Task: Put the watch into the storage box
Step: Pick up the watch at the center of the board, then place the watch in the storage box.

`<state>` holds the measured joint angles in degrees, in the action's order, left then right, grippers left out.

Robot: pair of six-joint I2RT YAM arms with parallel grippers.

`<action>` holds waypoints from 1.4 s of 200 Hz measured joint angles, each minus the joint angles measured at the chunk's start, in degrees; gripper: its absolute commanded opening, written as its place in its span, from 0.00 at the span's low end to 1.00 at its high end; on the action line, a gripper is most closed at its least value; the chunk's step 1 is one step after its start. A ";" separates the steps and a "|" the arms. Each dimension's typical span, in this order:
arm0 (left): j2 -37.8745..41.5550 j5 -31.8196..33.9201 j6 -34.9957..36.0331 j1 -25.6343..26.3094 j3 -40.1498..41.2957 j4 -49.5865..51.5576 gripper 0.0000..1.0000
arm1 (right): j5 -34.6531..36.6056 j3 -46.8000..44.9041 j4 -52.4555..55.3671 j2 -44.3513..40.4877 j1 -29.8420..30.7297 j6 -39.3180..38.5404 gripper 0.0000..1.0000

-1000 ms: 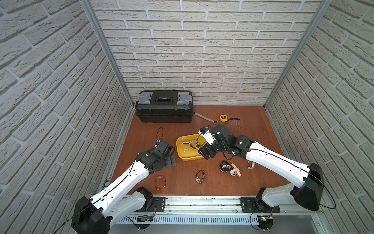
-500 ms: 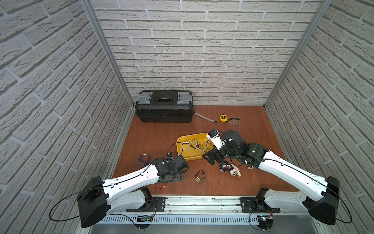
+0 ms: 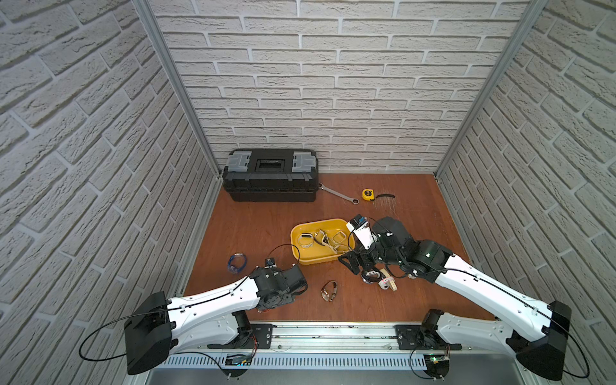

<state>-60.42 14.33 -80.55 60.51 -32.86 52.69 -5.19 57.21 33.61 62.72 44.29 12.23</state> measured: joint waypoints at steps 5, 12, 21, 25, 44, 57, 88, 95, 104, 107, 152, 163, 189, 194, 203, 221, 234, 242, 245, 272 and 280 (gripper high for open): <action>-0.22 0.00 0.02 -0.04 0.09 -0.17 0.63 | -0.04 -0.13 0.00 -0.15 0.00 0.07 0.99; -0.70 0.00 -0.15 -0.13 0.15 -0.52 0.59 | -0.07 -0.35 0.00 -0.33 -0.02 0.15 0.99; -1.70 -0.02 0.11 -0.35 0.31 -1.07 0.53 | -0.20 -0.61 0.00 -0.46 -0.07 0.48 0.99; -2.25 -0.07 0.22 -0.52 0.39 -1.44 0.50 | -0.31 -0.68 0.02 -0.48 -0.07 0.52 0.99; -4.96 -0.42 1.22 -1.29 0.98 -3.30 0.42 | -1.01 -1.07 -0.02 -0.76 -0.11 0.74 0.99; -6.71 -0.55 2.12 -2.08 1.16 -4.00 0.39 | -1.38 -1.73 0.02 -1.42 -0.11 0.85 1.00; -8.90 -0.74 4.04 -3.74 1.66 -4.87 0.26 | -1.77 -2.95 0.17 -3.43 -0.15 0.85 1.00; -8.94 -0.85 4.50 -3.89 1.70 -5.03 0.21 | -1.75 -2.99 0.22 -3.85 -0.15 0.85 1.00; -8.94 -0.90 4.68 -3.89 1.70 -5.27 0.13 | -1.73 -2.99 0.28 -4.37 -0.15 0.85 1.00; -8.94 -0.94 5.14 -3.89 1.70 -5.27 0.10 | -1.73 -2.99 0.28 -4.50 -0.15 0.85 1.00; -9.94 -0.90 8.63 -3.87 -3.34 -2.19 0.00 | 0.09 -2.99 0.72 -5.22 -0.48 1.25 1.00; -10.45 -0.15 9.99 -3.87 -6.97 -0.48 0.00 | 0.42 -3.02 1.03 -5.25 -1.25 1.70 1.00; -10.97 1.20 14.16 -4.55 -15.74 2.51 0.00 | 0.39 -3.56 1.25 -5.68 -3.65 2.64 1.00; -11.15 1.29 15.10 -5.05 -17.38 3.13 0.00 | 0.37 -3.58 1.46 -5.81 -3.98 2.69 1.00; -11.61 1.53 17.05 -6.25 -20.20 3.67 0.00 | 0.37 -3.67 1.64 -6.25 -4.50 2.73 1.00; -13.81 1.05 22.38 -10.25 -25.86 4.33 0.00 | 0.33 -3.67 1.86 -7.23 -5.31 2.84 1.00; -17.18 0.68 26.43 -13.35 -30.60 4.39 0.00 | 0.31 -3.67 1.97 -7.80 -5.77 2.84 1.00; -19.76 0.37 28.83 -14.88 -33.57 4.24 0.00 | 0.20 -3.67 2.10 -7.98 -5.95 2.84 1.00; -20.92 0.26 29.88 -15.37 -34.69 4.15 0.00 | 0.20 -3.67 2.21 -8.07 -6.01 2.84 1.00; -31.26 -1.90 37.13 -19.06 -44.09 2.43 0.00 | 0.15 -3.67 2.82 -8.09 -6.82 2.84 1.00; -33.99 -2.49 38.53 -19.71 -46.07 1.73 0.00 | 0.15 -3.67 2.89 -8.09 -7.04 2.84 1.00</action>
<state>-94.41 11.84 -42.02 40.80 -78.94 54.41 -5.04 53.54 36.49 54.63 37.26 15.07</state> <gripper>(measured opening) 0.072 0.997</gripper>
